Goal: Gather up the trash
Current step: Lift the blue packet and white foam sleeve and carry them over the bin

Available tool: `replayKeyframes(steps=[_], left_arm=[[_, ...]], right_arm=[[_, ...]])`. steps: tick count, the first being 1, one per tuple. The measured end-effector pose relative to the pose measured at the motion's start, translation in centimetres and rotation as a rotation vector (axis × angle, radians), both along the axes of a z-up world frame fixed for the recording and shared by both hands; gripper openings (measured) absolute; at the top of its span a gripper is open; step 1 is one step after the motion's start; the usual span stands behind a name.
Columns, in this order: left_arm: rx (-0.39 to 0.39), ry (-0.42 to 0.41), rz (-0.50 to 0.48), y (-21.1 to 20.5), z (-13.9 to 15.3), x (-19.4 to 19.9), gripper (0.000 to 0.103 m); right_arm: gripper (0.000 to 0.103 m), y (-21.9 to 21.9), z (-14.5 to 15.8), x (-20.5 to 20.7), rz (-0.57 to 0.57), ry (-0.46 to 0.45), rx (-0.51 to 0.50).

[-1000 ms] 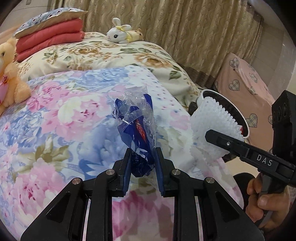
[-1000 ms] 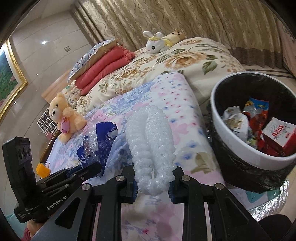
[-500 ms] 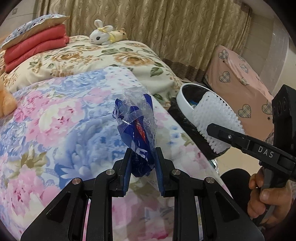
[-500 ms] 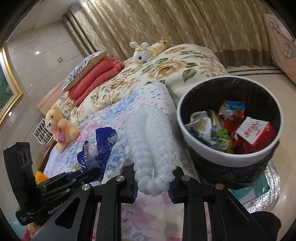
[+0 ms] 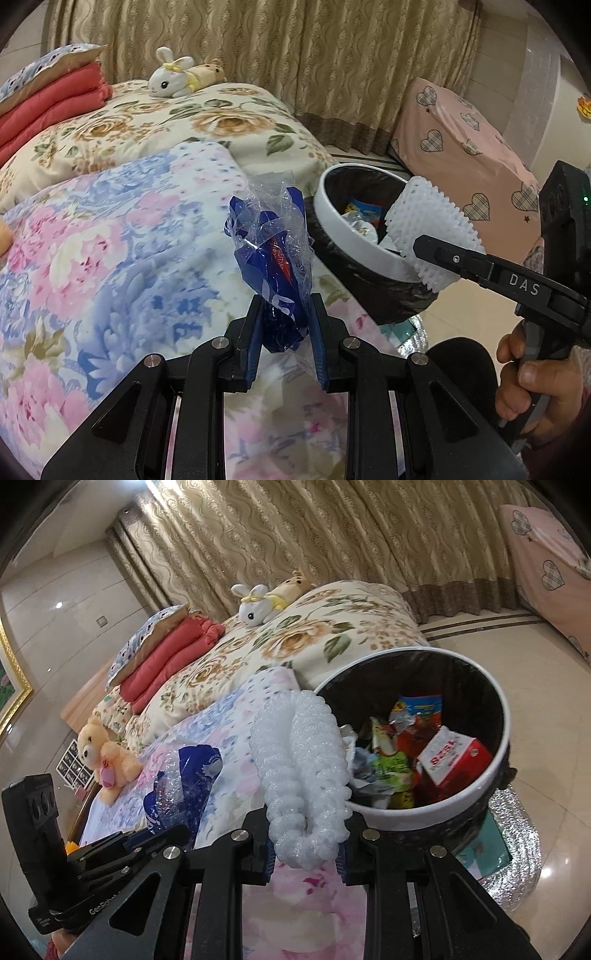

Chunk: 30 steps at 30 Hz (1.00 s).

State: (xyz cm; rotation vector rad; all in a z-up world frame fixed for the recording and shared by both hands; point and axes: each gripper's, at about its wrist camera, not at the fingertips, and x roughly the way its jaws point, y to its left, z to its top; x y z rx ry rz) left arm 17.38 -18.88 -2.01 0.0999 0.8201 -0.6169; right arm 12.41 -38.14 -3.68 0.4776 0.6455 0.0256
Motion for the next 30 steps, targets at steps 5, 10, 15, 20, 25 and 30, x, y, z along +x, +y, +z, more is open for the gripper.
replayKeyframes(steps=[5,10,15,20,25,30], left_arm=[[0.002,-0.005,-0.027,-1.6,0.4,0.2,0.022],[0.006,-0.01,-0.05,-3.0,0.8,0.3,0.022],[0.014,-0.017,-0.075,-4.7,1.1,0.5,0.022],[0.019,-0.015,-0.099,-6.2,1.2,0.8,0.022],[0.024,-0.005,-0.12,-7.8,1.2,1.4,0.022],[0.031,-0.001,-0.134,-9.1,1.3,1.9,0.022]], right_arm=[[0.026,-1.4,0.0,-0.2,-0.029,0.002,0.003],[0.026,-2.7,0.0,-0.2,-0.052,0.007,0.0],[0.026,-3.8,0.1,0.0,-0.069,0.01,-0.002],[0.026,-5.0,0.3,0.3,-0.083,0.017,-0.012],[0.026,-6.2,0.3,0.8,-0.095,0.026,-0.017],[0.027,-7.1,0.2,1.5,-0.095,0.041,-0.02]])
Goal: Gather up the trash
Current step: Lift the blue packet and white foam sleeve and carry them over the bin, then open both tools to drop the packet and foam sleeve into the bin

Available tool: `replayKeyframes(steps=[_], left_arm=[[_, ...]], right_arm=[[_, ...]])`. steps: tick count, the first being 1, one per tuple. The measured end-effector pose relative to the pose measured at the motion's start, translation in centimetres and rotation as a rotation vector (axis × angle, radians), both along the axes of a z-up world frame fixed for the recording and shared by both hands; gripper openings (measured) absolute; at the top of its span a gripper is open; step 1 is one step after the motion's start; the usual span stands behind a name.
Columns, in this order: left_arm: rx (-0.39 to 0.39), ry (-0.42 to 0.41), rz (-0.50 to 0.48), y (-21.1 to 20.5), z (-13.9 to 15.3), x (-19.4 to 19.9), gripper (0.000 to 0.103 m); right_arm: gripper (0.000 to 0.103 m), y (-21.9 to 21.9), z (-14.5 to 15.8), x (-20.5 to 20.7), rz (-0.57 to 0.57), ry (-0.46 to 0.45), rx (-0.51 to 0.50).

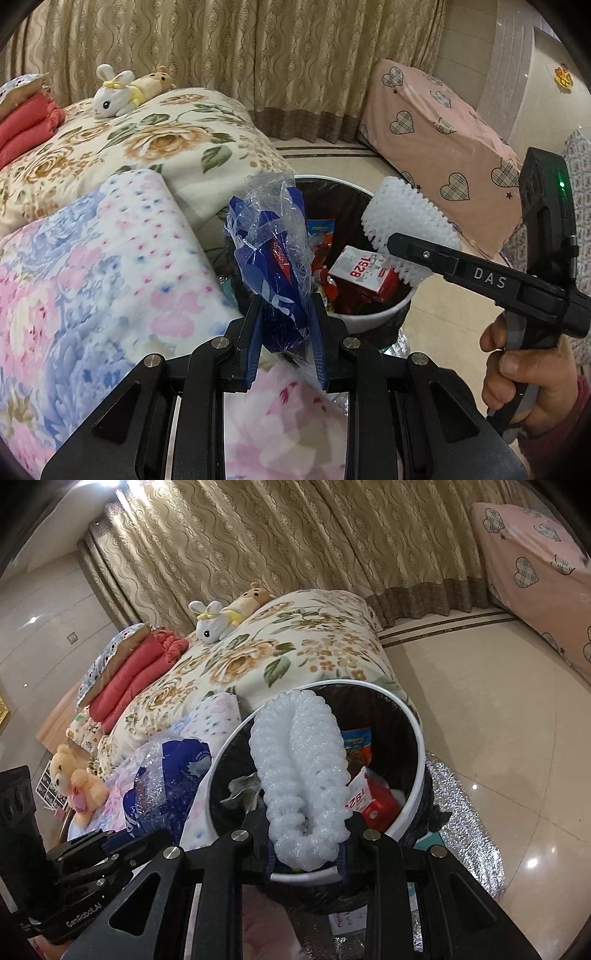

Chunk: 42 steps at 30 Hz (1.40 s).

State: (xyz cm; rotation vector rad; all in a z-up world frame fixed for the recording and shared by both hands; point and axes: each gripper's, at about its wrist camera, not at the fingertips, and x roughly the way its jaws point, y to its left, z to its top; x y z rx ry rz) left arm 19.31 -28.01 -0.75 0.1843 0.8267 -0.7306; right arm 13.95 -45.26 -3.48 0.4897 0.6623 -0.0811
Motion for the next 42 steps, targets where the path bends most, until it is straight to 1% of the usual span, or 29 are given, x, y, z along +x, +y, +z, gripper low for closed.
replayKeyframes(steps=[12,22,24,25,27,28,29,30,32,33,35,36,42], left_arm=[[0.018,0.012,-0.032,-2.9,-0.1,1.3,0.022],[0.031,0.019,-0.041,-4.3,-0.3,2.1,0.024],[0.036,0.02,-0.042,-4.4,-0.3,2.2,0.027],[0.037,0.018,-0.04,-4.4,-0.3,2.2,0.028],[0.036,0.014,-0.034,-4.5,-0.2,2.2,0.034],[0.035,0.015,-0.033,-4.5,-0.2,2.3,0.039],[0.036,0.014,-0.032,-4.5,-0.1,2.2,0.043],[0.038,0.011,-0.03,-4.5,-0.1,2.2,0.045],[0.04,0.007,-0.023,-4.4,-0.1,2.1,0.053],[0.039,0.007,-0.02,-4.4,-0.1,2.1,0.055],[0.035,0.007,-0.008,-4.1,0.0,2.1,0.061],[0.032,0.008,-0.002,-3.8,0.0,2.0,0.063],[0.009,0.02,0.033,-1.9,-0.1,1.6,0.066]], right_arm=[[0.028,-1.9,-0.4,1.9,0.003,0.034,-0.001],[0.028,-2.6,-0.5,3.0,0.004,0.05,-0.014],[0.031,-2.8,-0.5,3.1,0.003,0.051,-0.015],[0.034,-2.9,-0.4,3.2,0.002,0.051,-0.015],[0.042,-3.0,-0.4,3.2,0.0,0.052,-0.013],[0.047,-3.1,-0.3,3.2,-0.001,0.05,-0.011],[0.05,-3.2,-0.2,3.3,-0.001,0.048,-0.009],[0.051,-3.2,-0.1,3.3,-0.002,0.047,-0.009],[0.064,-3.3,0.0,3.3,-0.003,0.044,-0.009],[0.066,-3.3,0.1,3.2,-0.006,0.04,-0.01],[0.067,-3.4,0.2,3.0,-0.009,0.034,-0.01],[0.067,-3.4,0.3,3.0,-0.011,0.033,-0.011],[0.071,-3.1,0.6,1.9,-0.022,0.02,-0.005]])
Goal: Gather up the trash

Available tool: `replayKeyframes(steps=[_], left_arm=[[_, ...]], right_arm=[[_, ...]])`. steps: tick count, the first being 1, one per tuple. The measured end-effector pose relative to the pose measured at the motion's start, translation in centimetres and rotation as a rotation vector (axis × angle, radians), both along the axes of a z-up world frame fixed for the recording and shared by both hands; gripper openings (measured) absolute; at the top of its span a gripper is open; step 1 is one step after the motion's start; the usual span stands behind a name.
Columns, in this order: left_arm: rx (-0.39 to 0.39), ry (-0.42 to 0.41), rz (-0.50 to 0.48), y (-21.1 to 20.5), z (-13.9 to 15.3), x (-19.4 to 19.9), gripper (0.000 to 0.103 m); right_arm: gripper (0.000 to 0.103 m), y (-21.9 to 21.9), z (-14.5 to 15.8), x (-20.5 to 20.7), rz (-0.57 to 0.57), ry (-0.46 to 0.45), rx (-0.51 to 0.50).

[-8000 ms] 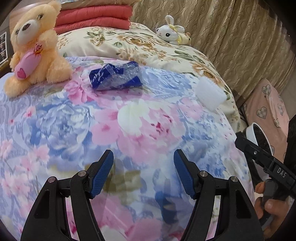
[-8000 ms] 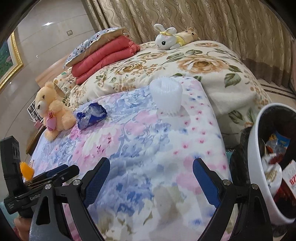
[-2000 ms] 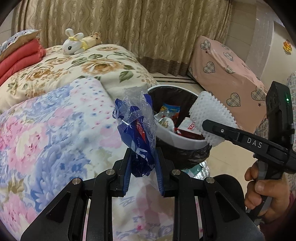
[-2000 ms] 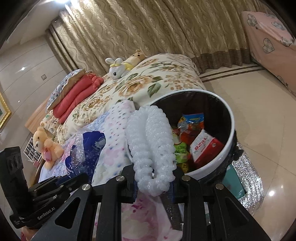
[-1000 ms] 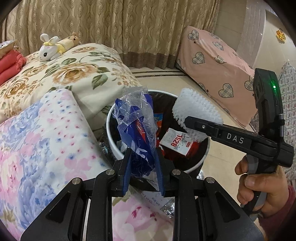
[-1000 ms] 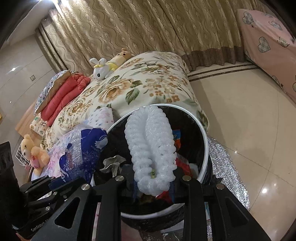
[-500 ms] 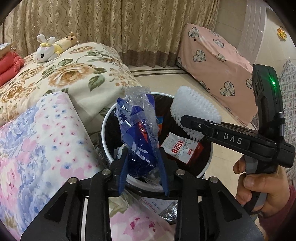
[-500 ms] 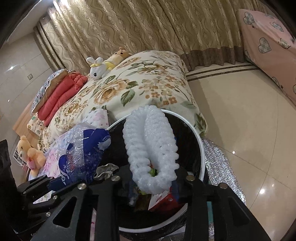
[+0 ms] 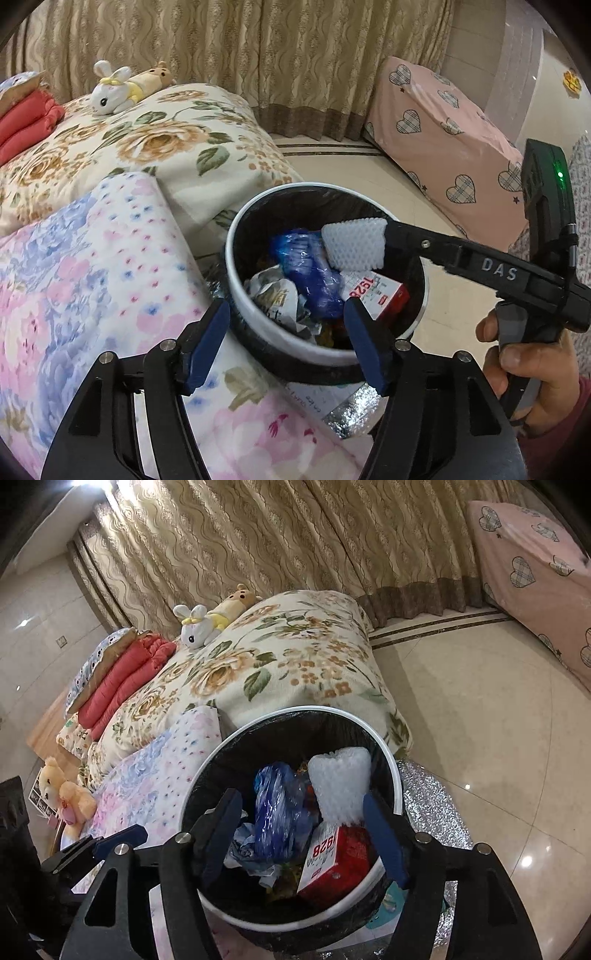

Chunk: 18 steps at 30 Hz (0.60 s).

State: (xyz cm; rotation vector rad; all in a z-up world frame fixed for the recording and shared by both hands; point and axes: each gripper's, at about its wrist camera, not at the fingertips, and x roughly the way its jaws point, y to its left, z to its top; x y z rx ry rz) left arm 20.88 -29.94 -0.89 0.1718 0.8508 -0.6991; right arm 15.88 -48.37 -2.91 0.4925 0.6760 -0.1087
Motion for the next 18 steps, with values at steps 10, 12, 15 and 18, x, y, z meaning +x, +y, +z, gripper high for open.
replayKeyframes(steps=[10,12,15,18], left_arm=[[-0.055,0.01,0.082,5.2,-1.0,-3.0,0.066],[-0.068,0.012,0.104,6.4,-1.2,-3.7,0.066],[-0.094,0.019,0.145,8.8,-1.5,-4.7,0.066],[-0.114,0.016,0.189,11.4,-1.6,-5.8,0.066]], right_arm=[[0.077,3.2,0.3,-2.5,0.021,-0.033,0.002],[0.078,4.4,0.2,-3.1,0.031,-0.043,0.006],[0.079,6.2,-0.1,-3.8,0.052,-0.056,0.012],[0.08,8.2,-0.2,-4.4,0.078,-0.068,0.012]])
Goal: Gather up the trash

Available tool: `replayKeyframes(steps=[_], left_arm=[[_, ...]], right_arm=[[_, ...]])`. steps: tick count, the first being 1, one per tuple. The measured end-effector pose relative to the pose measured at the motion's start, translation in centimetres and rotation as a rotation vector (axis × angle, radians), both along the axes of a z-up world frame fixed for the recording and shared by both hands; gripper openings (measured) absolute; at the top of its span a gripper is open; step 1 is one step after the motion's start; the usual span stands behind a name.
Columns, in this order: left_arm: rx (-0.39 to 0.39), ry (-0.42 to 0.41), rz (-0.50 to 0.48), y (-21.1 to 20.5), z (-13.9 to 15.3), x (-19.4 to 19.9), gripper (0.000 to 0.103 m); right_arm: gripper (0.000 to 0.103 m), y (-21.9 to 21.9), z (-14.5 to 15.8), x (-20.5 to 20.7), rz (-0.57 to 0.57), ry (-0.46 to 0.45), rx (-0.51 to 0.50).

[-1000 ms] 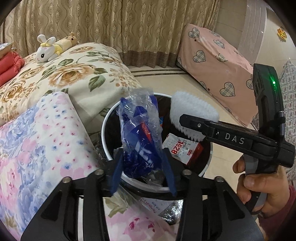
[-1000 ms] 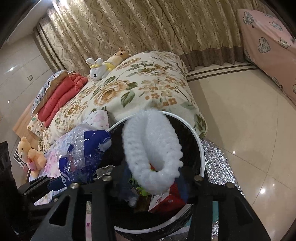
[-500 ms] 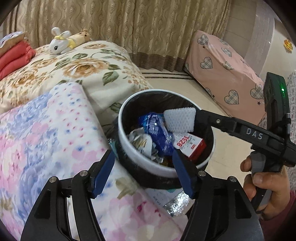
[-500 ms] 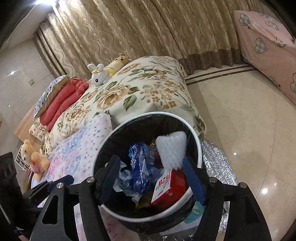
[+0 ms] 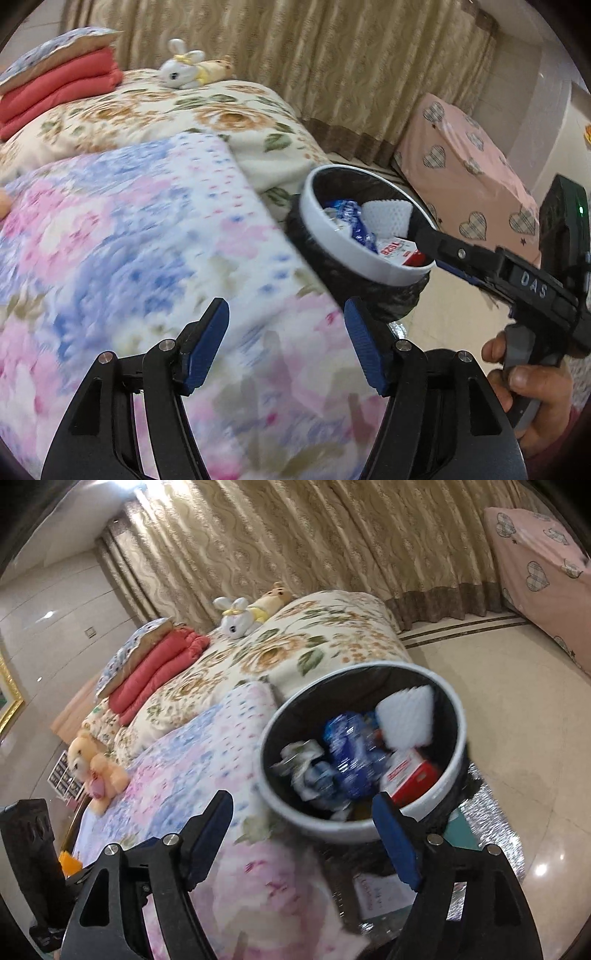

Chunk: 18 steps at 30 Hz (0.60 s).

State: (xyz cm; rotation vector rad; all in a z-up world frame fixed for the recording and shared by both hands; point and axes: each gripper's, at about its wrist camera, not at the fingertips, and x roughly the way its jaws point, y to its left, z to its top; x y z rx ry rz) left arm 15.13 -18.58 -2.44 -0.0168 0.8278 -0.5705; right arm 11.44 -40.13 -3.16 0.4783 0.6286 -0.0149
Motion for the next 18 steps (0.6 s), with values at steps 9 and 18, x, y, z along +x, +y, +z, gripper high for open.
replayKeyframes(steps=[9,18], left_arm=[[-0.033,-0.017,0.131,7.1,-0.6,-2.6,0.066],[-0.058,-0.056,0.246,12.5,-1.1,-5.4,0.066]], right_arm=[[0.083,6.2,-0.4,-2.0,0.082,-0.034,-0.026],[0.087,11.2,-1.3,-3.5,0.143,-0.058,-0.084]])
